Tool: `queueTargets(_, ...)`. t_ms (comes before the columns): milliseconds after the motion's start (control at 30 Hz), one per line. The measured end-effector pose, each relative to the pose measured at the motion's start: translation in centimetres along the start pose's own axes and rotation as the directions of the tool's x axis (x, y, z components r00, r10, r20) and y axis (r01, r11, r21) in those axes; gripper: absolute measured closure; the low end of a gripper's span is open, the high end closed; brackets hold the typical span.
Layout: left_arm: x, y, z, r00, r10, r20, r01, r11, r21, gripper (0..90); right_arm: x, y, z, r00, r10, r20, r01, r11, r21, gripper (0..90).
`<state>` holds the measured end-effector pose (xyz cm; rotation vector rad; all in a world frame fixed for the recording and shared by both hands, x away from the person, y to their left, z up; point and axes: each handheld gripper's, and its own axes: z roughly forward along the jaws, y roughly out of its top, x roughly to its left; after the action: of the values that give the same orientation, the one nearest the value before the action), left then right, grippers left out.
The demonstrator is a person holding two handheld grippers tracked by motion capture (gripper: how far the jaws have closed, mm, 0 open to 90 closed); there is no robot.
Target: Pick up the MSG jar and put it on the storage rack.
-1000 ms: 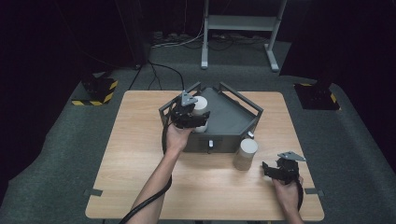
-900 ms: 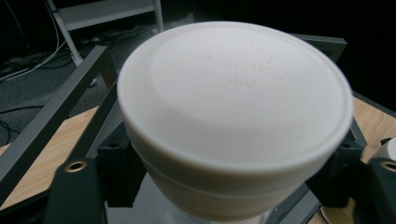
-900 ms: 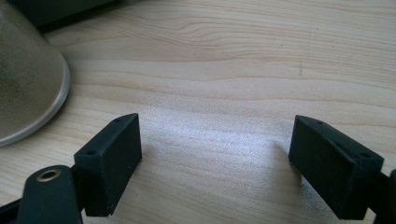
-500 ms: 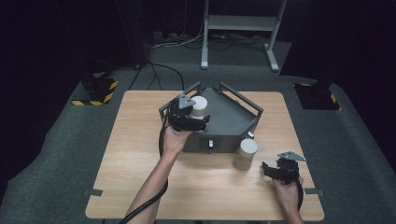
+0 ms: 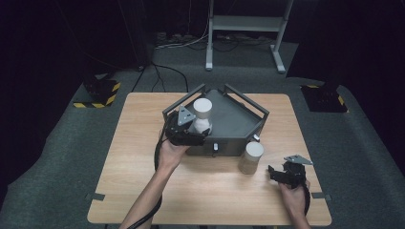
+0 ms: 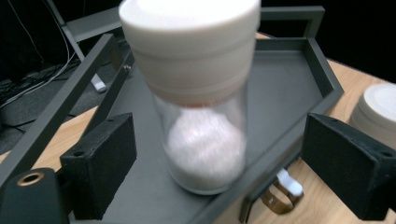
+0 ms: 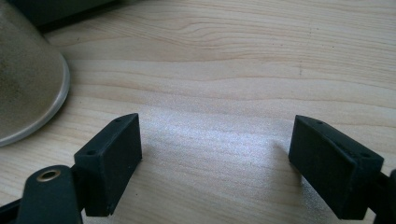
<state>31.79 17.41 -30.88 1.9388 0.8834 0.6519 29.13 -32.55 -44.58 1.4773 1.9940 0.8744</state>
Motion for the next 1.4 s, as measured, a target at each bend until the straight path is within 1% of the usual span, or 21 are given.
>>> queueTargets(200, -0.1, -1.4, -1.0, 0.9999, -0.007, 0.014, 0.007, 1.0, -0.002, 10.4, 0.0, 0.0, 0.0, 1.0, -0.001, -0.001, 0.001, 1.0, -0.001, 16.6)
queueTargets(267, 0.2, -2.2, -1.4, 0.9996, -0.015, 0.022, 0.015, 0.9998, 0.012, 10.4, 0.0, 0.0, 0.0, 1.0, -0.001, -0.001, 0.001, 1.0, -0.001, 16.6)
queueTargets(333, 0.1, -2.5, -1.5, 0.9997, -0.017, 0.019, 0.017, 0.9998, 0.012, 10.4, -0.1, 0.0, 0.0, 1.0, 0.0, -0.002, 0.0, 1.0, -0.001, 16.7)
queueTargets(367, 0.1, -2.8, -1.8, 0.9997, -0.016, 0.016, 0.016, 0.9998, 0.015, 10.4, -0.1, 0.0, 0.0, 1.0, 0.0, -0.002, 0.0, 1.0, -0.001, 16.7)
queueTargets(467, -0.1, -3.9, -2.3, 0.9994, -0.031, 0.018, 0.03, 0.9995, 0.009, 10.4, -0.1, 0.0, 0.0, 1.0, 0.0, -0.003, 0.0, 1.0, -0.001, 16.8)
queueTargets(500, -0.1, -3.9, -2.3, 0.9994, -0.031, 0.018, 0.03, 0.9995, 0.009, 10.4, -0.1, 0.0, 0.0, 1.0, 0.0, -0.003, 0.0, 1.0, -0.001, 16.8)
queueTargets(600, -0.4, -4.5, -2.4, 0.9995, -0.027, 0.014, 0.027, 0.9995, 0.019, 10.4, -0.1, 0.0, 0.0, 1.0, -0.001, -0.002, 0.001, 1.0, -0.001, 16.8)
queueTargets(633, -0.6, -5.0, -2.3, 0.9994, -0.03, 0.015, 0.03, 0.9992, 0.026, 10.4, 0.0, 0.0, 0.0, 1.0, 0.0, -0.002, 0.0, 1.0, -0.001, 16.8)
queueTargets(800, -0.8, -5.9, -2.1, 0.9993, -0.031, 0.021, 0.03, 0.9986, 0.044, 10.4, -0.1, 0.0, 0.0, 1.0, 0.001, -0.004, -0.001, 1.0, 0.0, 16.7)
queueTargets(900, -1.1, -6.4, -2.0, 0.9994, -0.029, 0.017, 0.028, 0.9981, 0.054, 10.4, -0.1, 0.0, 0.0, 1.0, 0.002, -0.004, -0.002, 1.0, 0.0, 16.7)
queueTargets(1033, -1.4, -7.2, -1.7, 0.9992, -0.037, 0.013, 0.036, 0.9971, 0.068, 10.5, -0.1, 0.0, 0.0, 1.0, 0.001, -0.004, -0.001, 1.0, 0.0, 16.7)
queueTargets(1067, -1.6, -7.6, -1.5, 0.9993, -0.037, 0.009, 0.036, 0.9961, 0.081, 10.6, -0.1, 0.0, 0.0, 1.0, 0.001, -0.004, -0.001, 1.0, 0.0, 16.7)
queueTargets(1100, -1.6, -7.6, -1.5, 0.9993, -0.037, 0.009, 0.036, 0.9961, 0.081, 10.6, -0.1, 0.0, 0.0, 1.0, 0.001, -0.004, -0.001, 1.0, 0.0, 16.7)
queueTargets(1167, -1.8, -8.0, -1.1, 0.9995, -0.032, 0.003, 0.032, 0.995, 0.095, 10.6, -0.1, 0.0, 0.0, 1.0, 0.001, -0.004, -0.001, 1.0, 0.0, 16.7)
queueTargets(1400, -2.3, -9.7, 0.2, 0.9988, -0.05, 0.001, 0.049, 0.9911, 0.124, 11.3, -0.1, 0.0, 0.0, 1.0, 0.003, -0.004, -0.003, 1.0, 0.001, 16.6)
